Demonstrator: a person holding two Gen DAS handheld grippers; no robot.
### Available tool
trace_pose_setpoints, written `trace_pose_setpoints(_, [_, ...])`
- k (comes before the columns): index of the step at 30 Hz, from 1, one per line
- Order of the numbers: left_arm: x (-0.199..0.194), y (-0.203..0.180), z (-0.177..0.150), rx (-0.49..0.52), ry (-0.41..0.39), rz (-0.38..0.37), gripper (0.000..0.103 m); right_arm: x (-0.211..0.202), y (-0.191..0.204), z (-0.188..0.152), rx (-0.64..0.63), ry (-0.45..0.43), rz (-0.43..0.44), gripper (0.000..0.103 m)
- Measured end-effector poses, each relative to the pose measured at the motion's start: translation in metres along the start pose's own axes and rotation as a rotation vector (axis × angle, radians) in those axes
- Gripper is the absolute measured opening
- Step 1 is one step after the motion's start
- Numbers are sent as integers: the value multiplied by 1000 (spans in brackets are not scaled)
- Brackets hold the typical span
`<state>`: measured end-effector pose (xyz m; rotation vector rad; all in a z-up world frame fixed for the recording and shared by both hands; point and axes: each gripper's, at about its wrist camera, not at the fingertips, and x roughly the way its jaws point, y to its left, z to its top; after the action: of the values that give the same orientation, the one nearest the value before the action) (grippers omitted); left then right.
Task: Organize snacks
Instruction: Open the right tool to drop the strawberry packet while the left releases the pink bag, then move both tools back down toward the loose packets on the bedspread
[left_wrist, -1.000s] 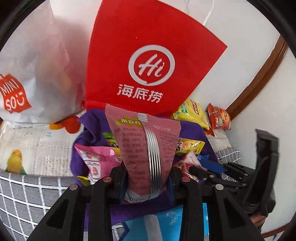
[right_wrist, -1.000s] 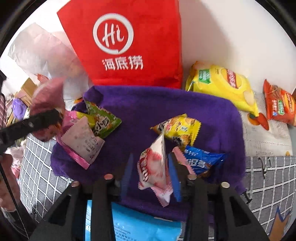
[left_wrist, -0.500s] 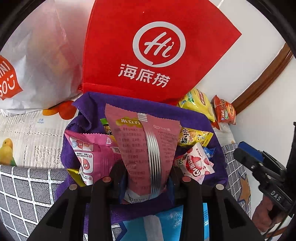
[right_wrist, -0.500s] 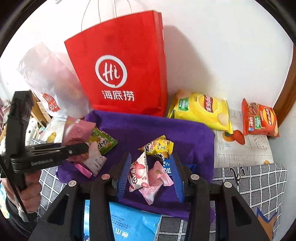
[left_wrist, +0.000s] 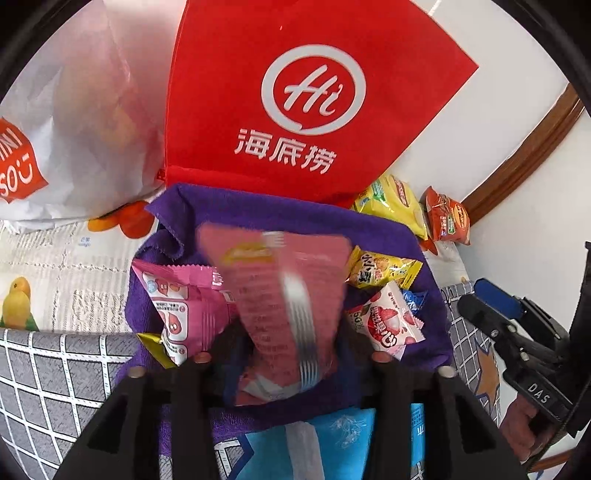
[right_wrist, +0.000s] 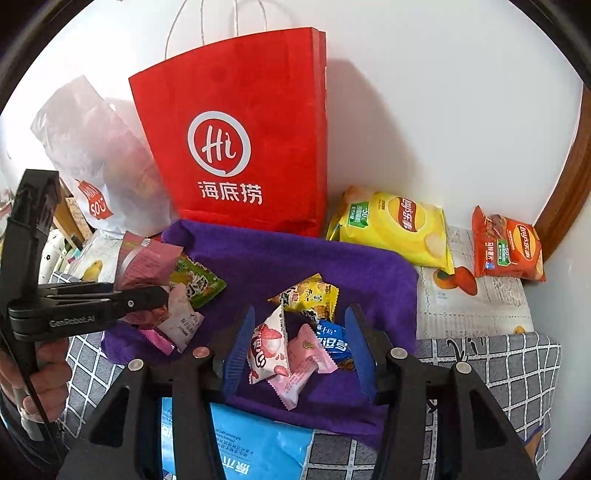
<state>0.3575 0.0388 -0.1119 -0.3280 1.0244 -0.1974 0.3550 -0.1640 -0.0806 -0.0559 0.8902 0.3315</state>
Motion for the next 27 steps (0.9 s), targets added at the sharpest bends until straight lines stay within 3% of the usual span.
trace_pose_setpoints(9, [-22,-3,2,16,-50,15,65,-3,2,0,13,-2,28,57])
trace_pose_setpoints(18, [-38,-8,2,26,-76,10,66,-15,7,1,16,-25,45,58])
trace_pose_setpoints(22, [-44,-15,1,53,-82,22,66,-23,10,1,20,-54,7,60])
trace_pose_setpoints(27, [-53,-22,-3,79,-77,56,66,-40,17,-5,20,-98,-45,72])
